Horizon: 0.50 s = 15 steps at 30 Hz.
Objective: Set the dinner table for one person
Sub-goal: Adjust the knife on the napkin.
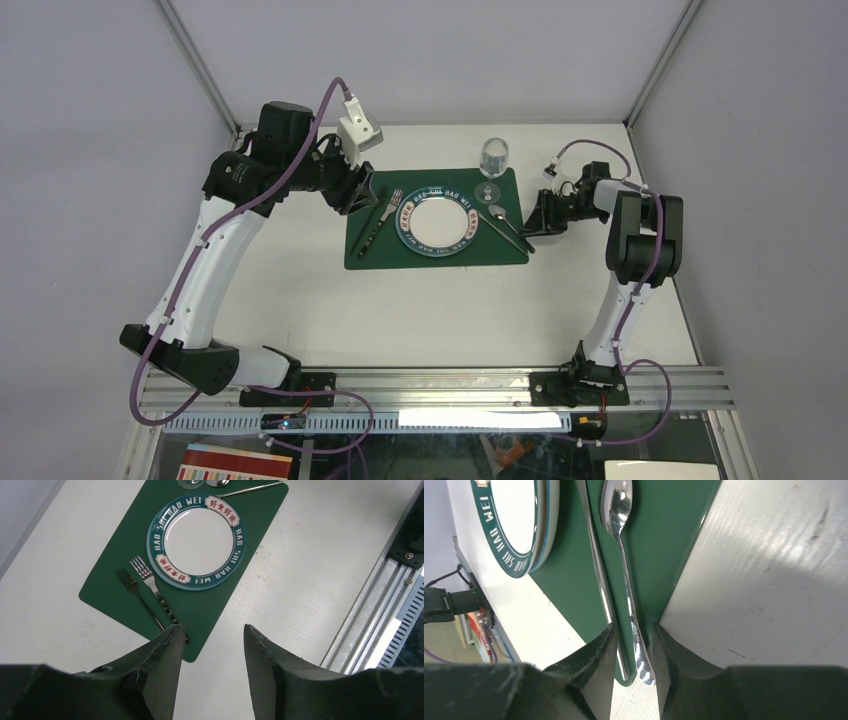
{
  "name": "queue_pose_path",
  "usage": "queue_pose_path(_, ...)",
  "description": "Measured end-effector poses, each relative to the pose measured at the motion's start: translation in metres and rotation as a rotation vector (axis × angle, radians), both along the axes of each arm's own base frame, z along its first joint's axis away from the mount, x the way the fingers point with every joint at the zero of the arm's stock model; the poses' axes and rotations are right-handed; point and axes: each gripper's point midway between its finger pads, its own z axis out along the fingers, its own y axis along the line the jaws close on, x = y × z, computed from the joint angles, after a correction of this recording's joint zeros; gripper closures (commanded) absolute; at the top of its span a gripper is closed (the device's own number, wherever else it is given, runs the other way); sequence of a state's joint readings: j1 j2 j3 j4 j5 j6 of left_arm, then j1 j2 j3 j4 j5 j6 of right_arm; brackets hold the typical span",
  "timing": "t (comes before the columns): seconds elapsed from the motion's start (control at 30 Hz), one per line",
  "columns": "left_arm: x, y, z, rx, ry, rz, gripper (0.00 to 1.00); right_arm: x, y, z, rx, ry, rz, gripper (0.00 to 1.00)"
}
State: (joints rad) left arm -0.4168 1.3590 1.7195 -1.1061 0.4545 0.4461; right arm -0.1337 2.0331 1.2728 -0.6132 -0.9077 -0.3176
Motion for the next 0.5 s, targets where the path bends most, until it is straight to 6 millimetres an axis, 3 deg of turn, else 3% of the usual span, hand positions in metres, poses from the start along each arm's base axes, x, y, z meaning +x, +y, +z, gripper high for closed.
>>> queue_pose_path(0.5,-0.0031,0.0052,0.0025,-0.007,-0.008,0.009,0.51,-0.0040,0.0075,-0.0066,-0.295,-0.152,0.001,0.66)
